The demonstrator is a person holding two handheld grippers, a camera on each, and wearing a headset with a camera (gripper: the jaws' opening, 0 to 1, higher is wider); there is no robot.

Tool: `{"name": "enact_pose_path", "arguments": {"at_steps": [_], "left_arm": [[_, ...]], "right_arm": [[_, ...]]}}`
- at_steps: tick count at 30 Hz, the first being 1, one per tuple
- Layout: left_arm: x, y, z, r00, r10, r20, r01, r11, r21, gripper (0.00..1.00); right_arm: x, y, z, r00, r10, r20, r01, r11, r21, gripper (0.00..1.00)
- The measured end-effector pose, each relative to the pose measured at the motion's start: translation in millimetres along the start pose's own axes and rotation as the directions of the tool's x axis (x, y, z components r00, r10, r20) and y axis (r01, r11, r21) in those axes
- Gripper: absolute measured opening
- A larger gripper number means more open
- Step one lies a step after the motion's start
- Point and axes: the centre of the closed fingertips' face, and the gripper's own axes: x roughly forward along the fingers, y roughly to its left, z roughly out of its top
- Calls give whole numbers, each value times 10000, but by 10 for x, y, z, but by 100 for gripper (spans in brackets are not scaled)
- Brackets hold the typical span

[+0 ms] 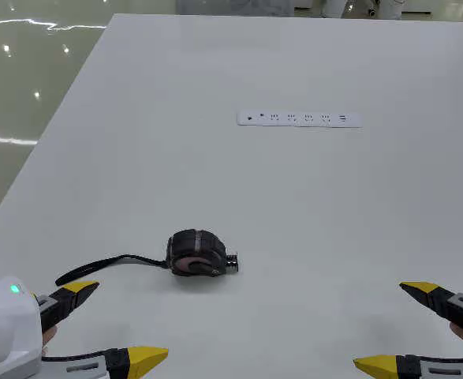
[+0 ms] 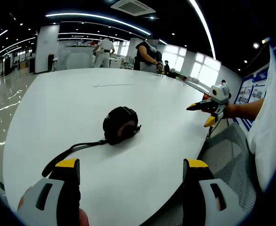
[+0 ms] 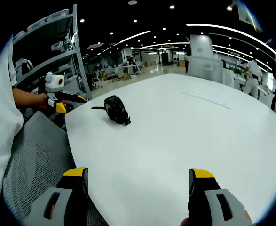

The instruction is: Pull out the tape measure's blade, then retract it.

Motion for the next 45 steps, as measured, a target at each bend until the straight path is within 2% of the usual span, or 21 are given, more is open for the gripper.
{"name": "enact_pose_path", "arguments": {"at_steps": [13, 19, 29, 39, 45], "left_arm": [[39, -34, -26, 9997, -197, -175, 200, 9996, 185, 88], [34, -30, -6, 9998, -186, -104, 188, 9996, 190, 88], [51, -38, 32, 9996, -253, -90, 255, 9993, 261, 87], [115, -3, 116, 9992, -376, 132, 370, 9985, 403, 87], [219, 22, 190, 9981, -615, 16, 612, 9959, 666, 88]], "right_arm": [[-6, 17, -11, 10000, 22, 26, -22, 10000, 40, 89], [-7, 9, 23, 10000, -19, 97, 19, 10000, 31, 89], [3, 18, -18, 10000, 66, -15, -66, 10000, 67, 89], [74, -2, 37, 9996, 255, -79, -256, 9996, -119, 88], [185, -29, 115, 9991, 419, -96, -422, 9987, -287, 88]]}}
